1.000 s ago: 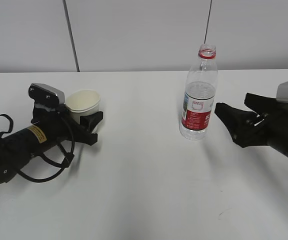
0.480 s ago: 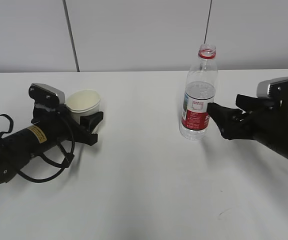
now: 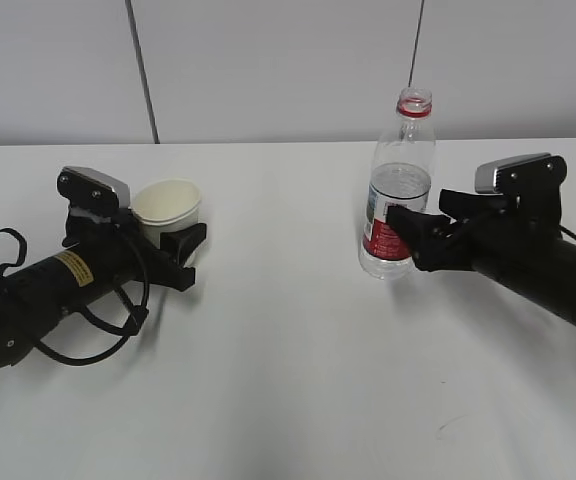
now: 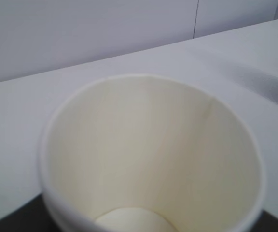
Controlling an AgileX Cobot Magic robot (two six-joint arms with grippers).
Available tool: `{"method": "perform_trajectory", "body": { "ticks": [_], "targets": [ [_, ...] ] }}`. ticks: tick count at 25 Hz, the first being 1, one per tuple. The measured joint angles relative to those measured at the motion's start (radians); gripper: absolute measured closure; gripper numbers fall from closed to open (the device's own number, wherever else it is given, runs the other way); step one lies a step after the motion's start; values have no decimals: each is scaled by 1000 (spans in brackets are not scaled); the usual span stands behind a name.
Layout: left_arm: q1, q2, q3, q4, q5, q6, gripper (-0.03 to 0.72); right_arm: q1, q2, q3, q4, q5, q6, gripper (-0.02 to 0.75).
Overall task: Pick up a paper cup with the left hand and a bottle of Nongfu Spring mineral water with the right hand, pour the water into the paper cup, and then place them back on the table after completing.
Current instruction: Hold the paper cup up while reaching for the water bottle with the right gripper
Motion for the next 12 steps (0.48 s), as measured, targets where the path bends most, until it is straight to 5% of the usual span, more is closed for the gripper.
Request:
{"method": "perform_trajectory", "body": {
  "ticks": [12],
  "targets": [
    [0, 0, 0, 0, 0, 0, 284, 62, 142, -172, -7, -6, 37, 97]
  ]
}}
